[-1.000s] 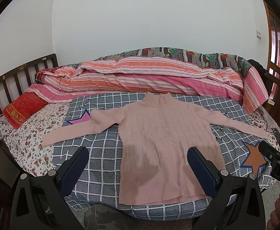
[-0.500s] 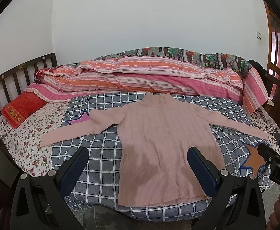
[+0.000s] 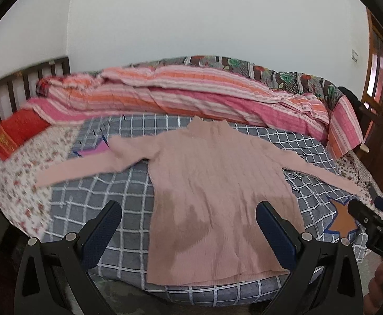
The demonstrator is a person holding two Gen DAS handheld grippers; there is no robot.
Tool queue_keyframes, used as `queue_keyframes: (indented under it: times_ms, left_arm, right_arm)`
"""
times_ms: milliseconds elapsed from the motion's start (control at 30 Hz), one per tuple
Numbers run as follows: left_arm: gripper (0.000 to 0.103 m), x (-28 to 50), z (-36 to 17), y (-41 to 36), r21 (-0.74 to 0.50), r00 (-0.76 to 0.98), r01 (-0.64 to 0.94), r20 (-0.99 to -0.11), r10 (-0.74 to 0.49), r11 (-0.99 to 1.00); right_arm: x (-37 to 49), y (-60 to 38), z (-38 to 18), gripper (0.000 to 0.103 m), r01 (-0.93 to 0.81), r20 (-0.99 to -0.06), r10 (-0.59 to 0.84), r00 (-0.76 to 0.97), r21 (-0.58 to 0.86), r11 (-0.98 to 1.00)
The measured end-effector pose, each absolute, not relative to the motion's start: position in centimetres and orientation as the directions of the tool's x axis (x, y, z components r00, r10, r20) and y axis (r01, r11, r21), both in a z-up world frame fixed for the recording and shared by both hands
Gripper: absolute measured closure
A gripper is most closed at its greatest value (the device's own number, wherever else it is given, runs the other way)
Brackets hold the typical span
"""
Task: Fold small clothes
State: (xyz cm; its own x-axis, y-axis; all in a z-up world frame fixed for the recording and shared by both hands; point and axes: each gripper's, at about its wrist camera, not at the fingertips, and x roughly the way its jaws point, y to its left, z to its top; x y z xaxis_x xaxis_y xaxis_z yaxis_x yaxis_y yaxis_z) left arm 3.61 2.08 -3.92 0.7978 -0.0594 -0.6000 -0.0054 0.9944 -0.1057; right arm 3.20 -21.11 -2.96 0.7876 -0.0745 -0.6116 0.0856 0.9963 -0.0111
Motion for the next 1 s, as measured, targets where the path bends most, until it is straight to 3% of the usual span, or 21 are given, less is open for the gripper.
queue_keyframes:
  times_ms: [233,700,867,1000]
  left_arm:
    - [0.001,5.9,-8.0,5.4,-0.204,0.758,-0.016,-0.641,-0.122,0.979]
    - [0.006,12.0,-14.4,20.6,-0.396,0.758,-0.253,-0.648,-0.073,0.883]
    - [0.025,13.5,-16.4,26.0,-0.498,0.797,-0.311,-0.6,-0.062,0.809]
    - [0.031,15.5,-18.2,28.9,-0.506,0.776,-0.404,-0.63,-0.007,0.762]
  right_arm:
    - [5.3,-20.9,-6.3,0.0,0.087,-0.635,-0.077,0.769,-0.015,0.996]
    - [9.8,-20.7,-13.9,0.0,0.001,-0.615,-0.018,0.788,-0.028,1.0]
    - [12.5,-21.0,-15.2,0.0,0.003,-0.65,0.001,0.76,0.005,1.0]
    - [14.8,-21.2,-15.2,0.0,-0.005,-0.653,0.023,0.757,0.029,1.0]
